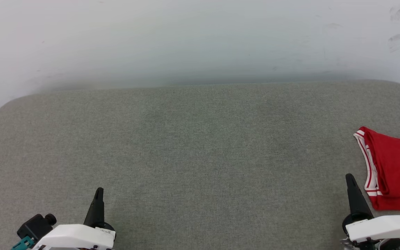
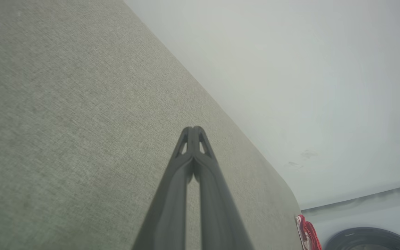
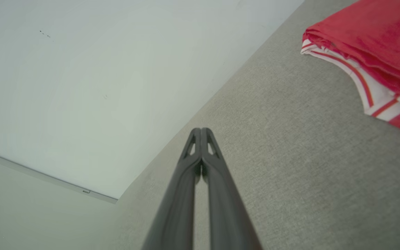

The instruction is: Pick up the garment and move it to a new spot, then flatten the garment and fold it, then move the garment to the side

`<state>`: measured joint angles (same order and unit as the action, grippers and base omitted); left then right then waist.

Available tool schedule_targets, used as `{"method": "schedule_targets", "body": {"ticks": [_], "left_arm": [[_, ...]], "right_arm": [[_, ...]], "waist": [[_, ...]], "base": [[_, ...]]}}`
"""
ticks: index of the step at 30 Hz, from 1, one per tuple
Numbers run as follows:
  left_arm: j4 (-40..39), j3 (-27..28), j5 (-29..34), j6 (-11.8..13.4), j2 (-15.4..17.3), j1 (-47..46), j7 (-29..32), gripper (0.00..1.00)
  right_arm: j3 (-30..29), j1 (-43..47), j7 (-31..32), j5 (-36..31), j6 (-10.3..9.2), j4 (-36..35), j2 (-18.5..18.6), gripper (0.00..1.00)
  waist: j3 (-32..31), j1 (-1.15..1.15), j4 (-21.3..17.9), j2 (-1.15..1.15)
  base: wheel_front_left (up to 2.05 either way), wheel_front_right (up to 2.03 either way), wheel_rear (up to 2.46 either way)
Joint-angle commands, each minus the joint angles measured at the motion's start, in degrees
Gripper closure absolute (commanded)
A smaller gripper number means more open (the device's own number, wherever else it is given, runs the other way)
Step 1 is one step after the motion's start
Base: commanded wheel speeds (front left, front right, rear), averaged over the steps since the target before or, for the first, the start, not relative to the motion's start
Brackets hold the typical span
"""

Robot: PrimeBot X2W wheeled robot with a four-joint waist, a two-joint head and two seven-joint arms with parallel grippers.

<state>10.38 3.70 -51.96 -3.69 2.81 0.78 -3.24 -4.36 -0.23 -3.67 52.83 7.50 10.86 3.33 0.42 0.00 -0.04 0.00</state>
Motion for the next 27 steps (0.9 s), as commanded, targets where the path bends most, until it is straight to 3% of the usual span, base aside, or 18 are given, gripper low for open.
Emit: {"method": "schedule_targets", "body": {"ticks": [1, 27], "left_arm": [[-0.36, 0.18, -1.60, -0.42, 0.07, -1.46, 0.35, 1.00], [1.33, 1.36, -17.61, -1.92, 0.09, -4.00, 4.28, 1.00]], "right_arm": [[-0.19, -1.93, 0.31, 1.72, 0.00, -0.45, 0.10, 1.00], [-0.89, -3.77, 4.31, 17.46, -0.01, 1.05, -0.04, 1.00]], "waist": [[0.00, 0.00, 0.00, 0.00], [-0.08, 0.00, 0.01, 0.00]], "base": [[0.00, 0.00, 0.00], [0.00, 0.00, 0.00]]}}
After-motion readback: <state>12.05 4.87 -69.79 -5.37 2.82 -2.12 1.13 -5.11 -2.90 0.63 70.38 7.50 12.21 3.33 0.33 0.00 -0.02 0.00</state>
